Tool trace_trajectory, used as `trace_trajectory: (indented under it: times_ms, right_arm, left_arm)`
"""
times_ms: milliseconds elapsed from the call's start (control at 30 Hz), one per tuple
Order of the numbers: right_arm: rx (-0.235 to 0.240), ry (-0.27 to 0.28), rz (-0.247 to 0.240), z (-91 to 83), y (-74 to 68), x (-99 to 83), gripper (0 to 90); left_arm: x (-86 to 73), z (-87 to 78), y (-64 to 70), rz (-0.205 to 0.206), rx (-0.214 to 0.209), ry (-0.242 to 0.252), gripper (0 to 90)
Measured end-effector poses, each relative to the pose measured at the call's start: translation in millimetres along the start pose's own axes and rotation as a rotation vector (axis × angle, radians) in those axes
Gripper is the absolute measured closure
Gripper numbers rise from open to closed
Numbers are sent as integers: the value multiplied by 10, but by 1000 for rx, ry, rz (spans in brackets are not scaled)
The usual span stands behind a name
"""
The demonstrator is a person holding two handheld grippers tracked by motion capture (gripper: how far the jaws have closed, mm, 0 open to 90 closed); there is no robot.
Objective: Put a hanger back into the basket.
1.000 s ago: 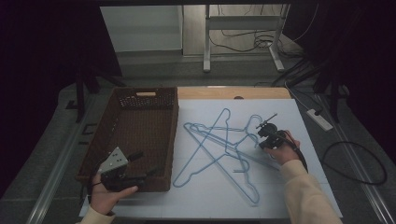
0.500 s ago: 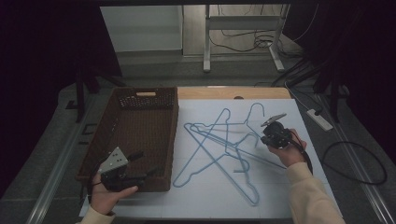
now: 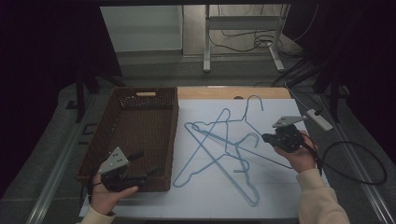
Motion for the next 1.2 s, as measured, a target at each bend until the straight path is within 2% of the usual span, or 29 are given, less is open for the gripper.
trace_trajectory:
  times_ms: [500, 867, 1067, 1200]
  right_arm:
    - [111, 105, 17, -194, -88, 84, 884]
    - [155, 177, 20, -454, -108, 162, 884]
    - [172, 209, 17, -598, -127, 203, 884]
    - [186, 218, 18, -663, -140, 211, 883]
  left_arm:
    - [23, -13, -3, 3, 7, 5, 251]
    - [96, 0, 21, 15, 12, 7, 254]
    - [282, 6, 53, 34, 8, 25, 255]
    - [512, 92, 79, 75, 0, 21, 256]
Point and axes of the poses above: each handheld gripper's, and its own axes: z roughly forward along the jaws, x roughly out of its top, y roughly to its right, the point moved 7 cm from there along z, roughly forward along the jaws, and after that the axes turned 2 degrees about y, right-handed, at the moved point
